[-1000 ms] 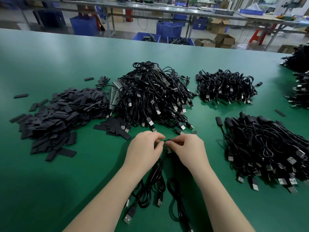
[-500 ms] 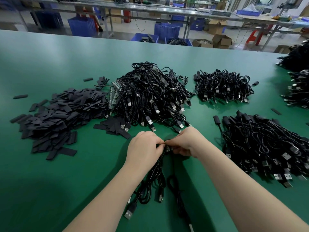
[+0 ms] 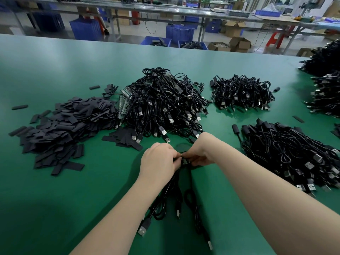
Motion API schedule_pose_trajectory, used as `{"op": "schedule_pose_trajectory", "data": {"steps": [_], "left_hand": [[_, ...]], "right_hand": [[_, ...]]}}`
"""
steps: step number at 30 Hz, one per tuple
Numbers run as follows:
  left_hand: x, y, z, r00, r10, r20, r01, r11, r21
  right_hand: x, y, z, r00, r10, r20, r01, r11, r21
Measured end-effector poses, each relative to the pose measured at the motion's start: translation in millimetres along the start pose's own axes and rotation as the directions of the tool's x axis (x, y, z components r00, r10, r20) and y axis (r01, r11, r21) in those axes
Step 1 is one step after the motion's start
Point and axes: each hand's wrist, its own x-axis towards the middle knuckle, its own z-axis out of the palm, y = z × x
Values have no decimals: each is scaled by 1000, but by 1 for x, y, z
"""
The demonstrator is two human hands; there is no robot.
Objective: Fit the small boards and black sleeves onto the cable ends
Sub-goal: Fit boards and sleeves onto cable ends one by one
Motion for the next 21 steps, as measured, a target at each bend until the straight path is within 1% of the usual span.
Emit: {"op": "schedule_pose_trajectory", "data": {"steps": [2,7,11,16,21], "left_hand": [[0,1,0,1000,-2,11,2,1000,8],[0,2,-2,999,-4,34,3,1000,24],[0,5,-3,998,-13,53,12,999,32],[1,7,-3,996,-30,87,25,997,67],[2,10,-5,995,-24,97,16,997,78]], "right_hand": [[3,-3,-1,999,3,-38,-6,996,-86],[8,-7,1,999,49,3,-48,990,-131],[11,-4,3,998,54,19,-53,997,-53],[13,0,4,1000,29,-4,-29,999,18],[10,-2,4,1000,17,-11,-17,1000,-1]]}}
